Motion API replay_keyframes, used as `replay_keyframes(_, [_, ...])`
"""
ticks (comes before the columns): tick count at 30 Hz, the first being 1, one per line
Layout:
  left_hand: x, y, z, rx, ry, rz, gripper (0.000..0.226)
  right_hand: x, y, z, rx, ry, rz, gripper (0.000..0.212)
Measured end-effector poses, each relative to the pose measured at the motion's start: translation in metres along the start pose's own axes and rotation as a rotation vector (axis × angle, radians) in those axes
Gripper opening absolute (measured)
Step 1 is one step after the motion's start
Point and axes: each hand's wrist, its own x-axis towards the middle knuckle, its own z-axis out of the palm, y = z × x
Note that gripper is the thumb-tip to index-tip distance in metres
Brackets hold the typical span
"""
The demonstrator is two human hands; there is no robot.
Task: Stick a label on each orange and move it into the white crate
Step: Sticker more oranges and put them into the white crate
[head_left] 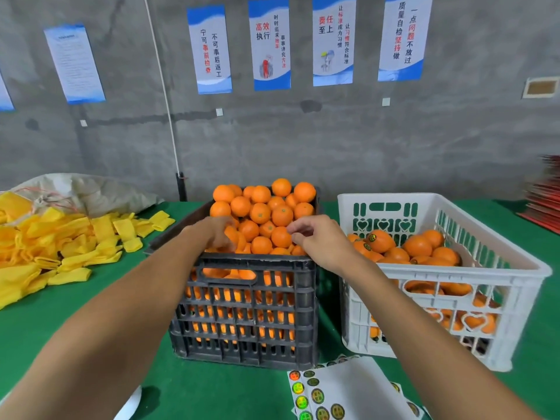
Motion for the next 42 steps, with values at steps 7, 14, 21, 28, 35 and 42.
replay_keyframes(7, [-0.102, 0.096, 0.009, -0.504, 0.754, 0.632, 0.071, -0.038, -0.022, -0.01, 0.364, 0.188, -0.07, 0.058])
replay_keyframes(14, [-0.192, 0.125, 0.133, -0.671, 0.66, 0.782, 0.076, -0.16, 0.022, 0.0, 0.202, 0.212, -0.102, 0.06])
replay_keyframes(21, [-0.214, 0.091, 0.242, -1.029, 0.05, 0.488, 0.064, -0.223, 0.093, 0.017, -0.028, -0.224, 0.008, 0.047])
replay_keyframes(28, [-0.217, 0.077, 0.265, -1.332, -0.048, 0.246, 0.079, -0.25, 0.124, 0.036, -0.269, -0.521, 0.014, 0.081])
replay_keyframes(35, [-0.216, 0.077, 0.27, -1.368, -0.09, 0.199, 0.063, -0.246, 0.132, 0.045, -0.222, -0.475, 0.035, 0.078])
replay_keyframes(42, [-0.216, 0.077, 0.274, -1.301, -0.118, 0.269, 0.063, -0.248, 0.134, 0.045, 0.032, -0.365, 0.095, 0.043])
